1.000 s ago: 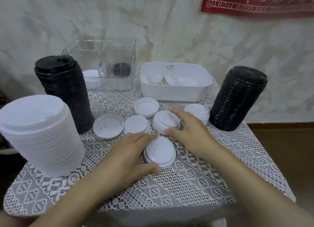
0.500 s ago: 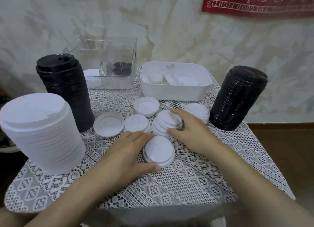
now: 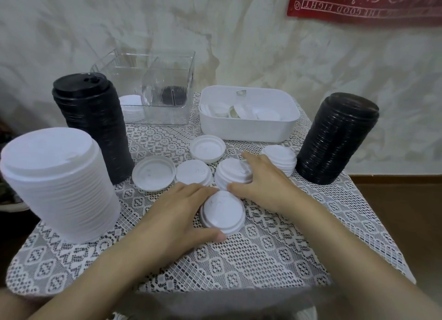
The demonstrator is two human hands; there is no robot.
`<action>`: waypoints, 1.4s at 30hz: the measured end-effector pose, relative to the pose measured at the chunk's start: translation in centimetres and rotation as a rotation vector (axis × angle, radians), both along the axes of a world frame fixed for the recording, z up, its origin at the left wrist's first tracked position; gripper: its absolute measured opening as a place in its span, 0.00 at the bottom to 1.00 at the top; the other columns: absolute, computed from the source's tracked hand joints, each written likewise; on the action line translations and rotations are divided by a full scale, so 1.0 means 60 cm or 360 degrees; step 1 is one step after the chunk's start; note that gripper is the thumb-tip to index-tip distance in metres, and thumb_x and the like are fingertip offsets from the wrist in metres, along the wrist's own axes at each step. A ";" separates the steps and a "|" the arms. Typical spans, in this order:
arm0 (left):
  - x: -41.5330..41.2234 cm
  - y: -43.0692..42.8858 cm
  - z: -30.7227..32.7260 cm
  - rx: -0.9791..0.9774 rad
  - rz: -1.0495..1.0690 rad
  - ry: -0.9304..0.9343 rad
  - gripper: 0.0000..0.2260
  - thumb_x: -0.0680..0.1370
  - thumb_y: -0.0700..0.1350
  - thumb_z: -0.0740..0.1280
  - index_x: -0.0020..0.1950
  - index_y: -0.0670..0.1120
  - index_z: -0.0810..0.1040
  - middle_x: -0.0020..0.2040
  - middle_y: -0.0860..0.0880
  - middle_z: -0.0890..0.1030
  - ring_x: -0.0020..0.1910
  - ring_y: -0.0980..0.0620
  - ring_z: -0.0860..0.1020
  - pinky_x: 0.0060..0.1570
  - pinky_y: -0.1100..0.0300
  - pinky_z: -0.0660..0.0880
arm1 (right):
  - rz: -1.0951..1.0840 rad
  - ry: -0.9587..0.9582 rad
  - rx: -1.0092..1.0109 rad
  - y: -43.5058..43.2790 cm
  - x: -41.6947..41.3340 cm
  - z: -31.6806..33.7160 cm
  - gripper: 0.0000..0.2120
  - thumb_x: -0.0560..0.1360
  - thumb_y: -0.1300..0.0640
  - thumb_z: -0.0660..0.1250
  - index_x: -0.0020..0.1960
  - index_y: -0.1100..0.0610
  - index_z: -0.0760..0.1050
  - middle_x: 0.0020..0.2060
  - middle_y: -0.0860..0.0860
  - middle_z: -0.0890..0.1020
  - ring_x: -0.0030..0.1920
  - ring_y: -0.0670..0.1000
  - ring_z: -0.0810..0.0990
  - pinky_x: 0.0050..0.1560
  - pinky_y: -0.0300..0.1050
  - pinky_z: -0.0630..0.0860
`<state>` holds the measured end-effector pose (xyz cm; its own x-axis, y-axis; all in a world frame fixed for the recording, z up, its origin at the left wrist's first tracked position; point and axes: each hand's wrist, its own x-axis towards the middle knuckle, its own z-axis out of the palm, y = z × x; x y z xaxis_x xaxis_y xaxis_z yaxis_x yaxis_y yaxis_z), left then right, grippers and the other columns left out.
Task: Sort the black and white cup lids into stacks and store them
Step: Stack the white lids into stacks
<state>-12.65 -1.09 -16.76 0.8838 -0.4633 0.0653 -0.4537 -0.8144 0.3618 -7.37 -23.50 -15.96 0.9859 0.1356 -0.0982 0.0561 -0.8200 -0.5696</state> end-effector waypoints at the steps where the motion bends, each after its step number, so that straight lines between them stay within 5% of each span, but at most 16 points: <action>1: 0.002 0.003 0.003 0.0012 -0.0012 0.0026 0.42 0.70 0.72 0.70 0.80 0.60 0.61 0.74 0.64 0.67 0.70 0.63 0.62 0.62 0.65 0.60 | 0.0021 -0.0013 -0.0014 0.001 0.000 -0.001 0.41 0.74 0.42 0.72 0.81 0.46 0.57 0.75 0.50 0.65 0.71 0.54 0.72 0.70 0.54 0.70; 5: 0.008 0.014 0.006 0.0034 -0.0051 0.0048 0.43 0.69 0.72 0.71 0.80 0.61 0.61 0.74 0.65 0.67 0.71 0.64 0.61 0.66 0.65 0.61 | 0.0116 -0.0053 -0.0007 0.002 -0.002 0.000 0.37 0.74 0.46 0.73 0.78 0.45 0.60 0.74 0.48 0.70 0.63 0.48 0.75 0.65 0.49 0.71; 10: 0.007 0.018 0.008 0.0036 -0.0059 0.0065 0.42 0.69 0.72 0.71 0.80 0.62 0.61 0.73 0.66 0.66 0.70 0.66 0.59 0.65 0.66 0.60 | 0.0196 -0.0081 0.0016 -0.006 -0.002 -0.001 0.43 0.72 0.43 0.76 0.81 0.40 0.57 0.78 0.47 0.67 0.75 0.51 0.69 0.74 0.51 0.66; 15: 0.007 0.020 0.008 0.0031 -0.0048 0.0076 0.42 0.70 0.72 0.70 0.80 0.61 0.61 0.74 0.65 0.66 0.72 0.64 0.60 0.67 0.65 0.61 | 0.0151 -0.0092 -0.0010 -0.004 -0.004 0.002 0.44 0.72 0.43 0.75 0.82 0.42 0.56 0.77 0.48 0.66 0.75 0.53 0.67 0.70 0.48 0.65; 18: 0.005 0.013 0.003 0.0007 0.0013 0.0033 0.44 0.70 0.73 0.70 0.81 0.60 0.60 0.76 0.63 0.67 0.73 0.61 0.62 0.70 0.61 0.62 | 0.0090 -0.0136 0.0152 -0.007 -0.007 0.016 0.42 0.72 0.44 0.76 0.80 0.41 0.59 0.74 0.48 0.70 0.66 0.51 0.76 0.65 0.48 0.71; 21: -0.003 -0.009 -0.006 -0.0077 0.0160 -0.0046 0.47 0.69 0.73 0.70 0.83 0.58 0.56 0.77 0.61 0.67 0.75 0.58 0.62 0.72 0.57 0.62 | 0.0175 -0.0062 0.0299 -0.023 -0.018 0.031 0.41 0.71 0.45 0.77 0.79 0.38 0.61 0.69 0.45 0.72 0.46 0.38 0.77 0.47 0.40 0.72; 23: -0.007 -0.023 -0.013 -0.0150 0.0218 -0.0096 0.49 0.68 0.73 0.70 0.83 0.59 0.54 0.76 0.61 0.69 0.74 0.57 0.63 0.71 0.56 0.63 | 0.0244 0.0000 0.0274 -0.032 -0.032 0.032 0.42 0.71 0.45 0.77 0.79 0.36 0.60 0.70 0.44 0.72 0.43 0.33 0.77 0.49 0.38 0.72; 27: 0.000 -0.027 -0.008 -0.0200 0.0237 0.0011 0.53 0.65 0.73 0.71 0.84 0.60 0.50 0.75 0.60 0.71 0.74 0.56 0.64 0.70 0.55 0.65 | 0.0381 0.0039 0.0052 -0.031 -0.055 0.023 0.45 0.70 0.42 0.77 0.80 0.36 0.57 0.76 0.39 0.66 0.68 0.40 0.70 0.71 0.48 0.68; 29: 0.005 -0.017 0.001 -0.0145 0.0180 0.0114 0.53 0.66 0.72 0.73 0.84 0.61 0.49 0.77 0.57 0.69 0.77 0.55 0.62 0.70 0.57 0.63 | 0.0440 0.0018 -0.0001 -0.024 -0.060 0.020 0.45 0.71 0.41 0.77 0.81 0.37 0.57 0.75 0.36 0.64 0.72 0.42 0.66 0.74 0.49 0.65; 34: 0.006 0.006 0.012 -0.0158 0.0062 0.0219 0.47 0.70 0.67 0.74 0.82 0.65 0.51 0.79 0.57 0.64 0.77 0.60 0.59 0.67 0.66 0.59 | 0.0529 -0.0035 -0.0050 -0.010 -0.061 0.014 0.45 0.70 0.40 0.78 0.81 0.38 0.58 0.69 0.30 0.63 0.68 0.39 0.68 0.67 0.42 0.67; 39: 0.008 0.005 0.009 -0.0192 0.0067 0.0192 0.48 0.68 0.72 0.69 0.83 0.62 0.51 0.80 0.55 0.65 0.77 0.58 0.61 0.68 0.63 0.62 | 0.0470 -0.0013 0.0109 -0.017 -0.053 0.014 0.44 0.69 0.42 0.80 0.79 0.38 0.62 0.69 0.33 0.67 0.48 0.29 0.71 0.56 0.38 0.67; 42: 0.008 0.004 0.005 -0.0244 0.0103 0.0136 0.45 0.71 0.69 0.70 0.83 0.60 0.55 0.78 0.56 0.69 0.76 0.57 0.64 0.65 0.63 0.64 | 0.0383 -0.0011 0.0216 -0.030 -0.049 0.017 0.40 0.71 0.45 0.79 0.77 0.38 0.64 0.67 0.33 0.68 0.47 0.26 0.71 0.55 0.36 0.67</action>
<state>-12.18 -0.84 -16.44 0.9168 -0.3956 0.0541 -0.3643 -0.7734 0.5187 -10.31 -25.29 -14.92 0.9242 0.3776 -0.0568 0.2443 -0.6990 -0.6721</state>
